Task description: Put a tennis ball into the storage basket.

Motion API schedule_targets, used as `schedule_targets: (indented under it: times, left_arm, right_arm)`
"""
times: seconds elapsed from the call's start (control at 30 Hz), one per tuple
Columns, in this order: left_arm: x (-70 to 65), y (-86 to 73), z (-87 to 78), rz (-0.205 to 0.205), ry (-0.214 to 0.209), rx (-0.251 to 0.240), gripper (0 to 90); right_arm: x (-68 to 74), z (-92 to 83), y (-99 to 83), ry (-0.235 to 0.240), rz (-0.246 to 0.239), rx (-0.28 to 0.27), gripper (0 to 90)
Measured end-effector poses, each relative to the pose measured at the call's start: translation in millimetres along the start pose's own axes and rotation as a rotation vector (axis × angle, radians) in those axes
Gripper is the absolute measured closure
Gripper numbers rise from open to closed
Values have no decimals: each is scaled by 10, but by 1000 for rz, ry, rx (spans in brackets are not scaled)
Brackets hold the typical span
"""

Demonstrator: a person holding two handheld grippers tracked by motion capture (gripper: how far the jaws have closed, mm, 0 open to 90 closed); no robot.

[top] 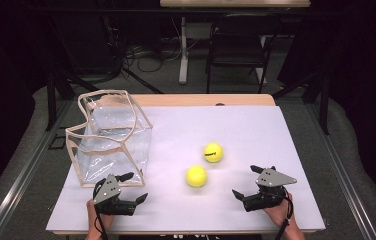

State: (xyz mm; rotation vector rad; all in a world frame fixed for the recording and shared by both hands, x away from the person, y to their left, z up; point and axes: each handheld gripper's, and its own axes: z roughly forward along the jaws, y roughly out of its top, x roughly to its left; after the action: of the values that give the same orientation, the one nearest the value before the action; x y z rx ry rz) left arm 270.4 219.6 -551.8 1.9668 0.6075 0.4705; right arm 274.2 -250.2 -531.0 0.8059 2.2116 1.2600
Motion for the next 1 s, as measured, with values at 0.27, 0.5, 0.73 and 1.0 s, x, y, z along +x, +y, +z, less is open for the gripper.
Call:
schedule_targets:
  times: [0.27, 0.5, 0.73, 1.0]
  left_arm:
    - [-9, 1, -7, 3, -4, -3, 161]
    - [-8, -6, -10, 3, -3, -2, 161]
    - [-17, -1, -10, 6, -6, 4, 161]
    - [-19, -1, 5, 5, -9, 8, 161]
  right_arm:
    - [56, 50, 37, 9, -13, 26, 0]
    - [45, 96, 101, 9, -14, 40, 0]
    - [8, 105, 171, 12, 15, 57, 0]
    - [12, 137, 242, 17, 9, 73, 0]
